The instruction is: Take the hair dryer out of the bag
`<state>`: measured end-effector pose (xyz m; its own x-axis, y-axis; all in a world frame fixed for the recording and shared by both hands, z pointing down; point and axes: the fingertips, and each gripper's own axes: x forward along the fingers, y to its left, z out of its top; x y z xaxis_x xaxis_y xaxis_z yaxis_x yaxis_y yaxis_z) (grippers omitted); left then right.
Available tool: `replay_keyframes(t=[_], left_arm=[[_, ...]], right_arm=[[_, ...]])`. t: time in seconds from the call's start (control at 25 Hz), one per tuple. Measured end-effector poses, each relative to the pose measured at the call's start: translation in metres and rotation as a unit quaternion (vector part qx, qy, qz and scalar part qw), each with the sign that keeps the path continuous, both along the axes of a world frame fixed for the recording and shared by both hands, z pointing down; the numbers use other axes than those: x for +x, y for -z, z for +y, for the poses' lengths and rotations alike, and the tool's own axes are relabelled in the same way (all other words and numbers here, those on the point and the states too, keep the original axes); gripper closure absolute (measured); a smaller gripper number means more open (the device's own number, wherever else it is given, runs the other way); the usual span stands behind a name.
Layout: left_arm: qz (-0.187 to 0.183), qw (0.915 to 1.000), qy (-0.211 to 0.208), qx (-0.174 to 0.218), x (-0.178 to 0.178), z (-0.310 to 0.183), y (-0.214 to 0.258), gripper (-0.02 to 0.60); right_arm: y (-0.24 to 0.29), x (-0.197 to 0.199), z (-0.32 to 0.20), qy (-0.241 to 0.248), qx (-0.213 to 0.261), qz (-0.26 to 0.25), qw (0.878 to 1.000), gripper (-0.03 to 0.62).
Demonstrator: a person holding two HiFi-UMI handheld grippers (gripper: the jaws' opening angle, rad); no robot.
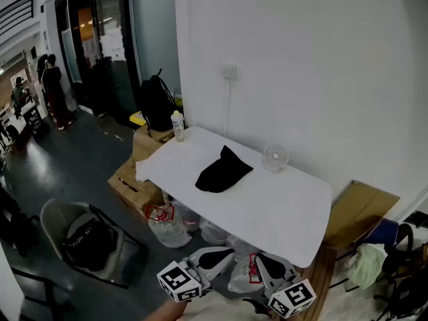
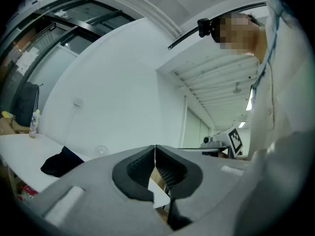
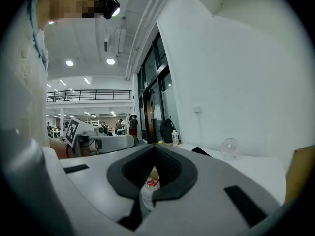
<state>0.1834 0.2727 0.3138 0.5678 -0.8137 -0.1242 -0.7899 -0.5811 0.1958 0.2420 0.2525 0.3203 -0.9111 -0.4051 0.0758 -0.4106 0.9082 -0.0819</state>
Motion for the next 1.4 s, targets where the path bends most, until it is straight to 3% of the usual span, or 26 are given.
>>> replay_keyframes(t=[0.56,0.84,1.16,1.4], left_arm=[[0.001,0.9999,-0.013,-0.011,0.007,-0.007,-0.007,0.571],[0.0,0.9998,-0.006,-0.018,0.003,-0.006,-0.009,0.571],[0.006,0.9997,0.012,-0.02,-0.024,-0.016,-0.017,0.571],[0.02,0.9994,0.007,-0.026,-0.065,-0.055,-0.029,0.571]], right_arm=[[-0.001,0.003,-0.004,0.004,0.007,0.009,1.0,0.58],[-0.005,-0.001,-0.007,0.018,-0.021,-0.006,1.0,0.579],[-0.012,-0.028,-0.02,0.036,-0.031,-0.016,0.999,0.577],[-0.021,-0.066,-0.055,0.03,-0.037,-0.007,0.999,0.577]])
